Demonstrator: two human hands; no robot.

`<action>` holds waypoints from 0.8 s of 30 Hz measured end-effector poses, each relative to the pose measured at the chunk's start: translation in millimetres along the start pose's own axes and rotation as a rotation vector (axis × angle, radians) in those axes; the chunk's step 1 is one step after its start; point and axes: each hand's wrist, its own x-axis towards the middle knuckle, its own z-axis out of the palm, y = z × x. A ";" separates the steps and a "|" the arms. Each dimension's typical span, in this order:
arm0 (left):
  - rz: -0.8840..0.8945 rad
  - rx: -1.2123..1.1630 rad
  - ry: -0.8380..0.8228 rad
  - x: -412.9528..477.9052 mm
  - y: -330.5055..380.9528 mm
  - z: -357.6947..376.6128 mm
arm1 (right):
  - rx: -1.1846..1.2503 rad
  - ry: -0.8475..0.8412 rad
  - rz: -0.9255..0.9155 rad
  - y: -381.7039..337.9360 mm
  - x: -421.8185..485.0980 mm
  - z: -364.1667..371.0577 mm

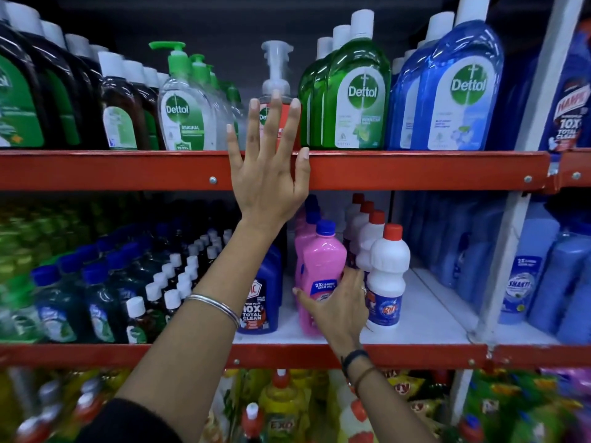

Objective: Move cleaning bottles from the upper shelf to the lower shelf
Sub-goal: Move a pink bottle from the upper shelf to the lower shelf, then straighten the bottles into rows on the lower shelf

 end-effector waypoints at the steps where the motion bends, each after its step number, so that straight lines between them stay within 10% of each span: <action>1: 0.000 0.001 0.000 -0.1 -0.1 -0.1 | -0.011 -0.004 0.011 0.5 -0.3 4.4; 24: 0.029 -0.054 -0.026 -17.3 5.9 -9.6 | 0.085 -0.077 -0.086 22.3 -5.5 -21.5</action>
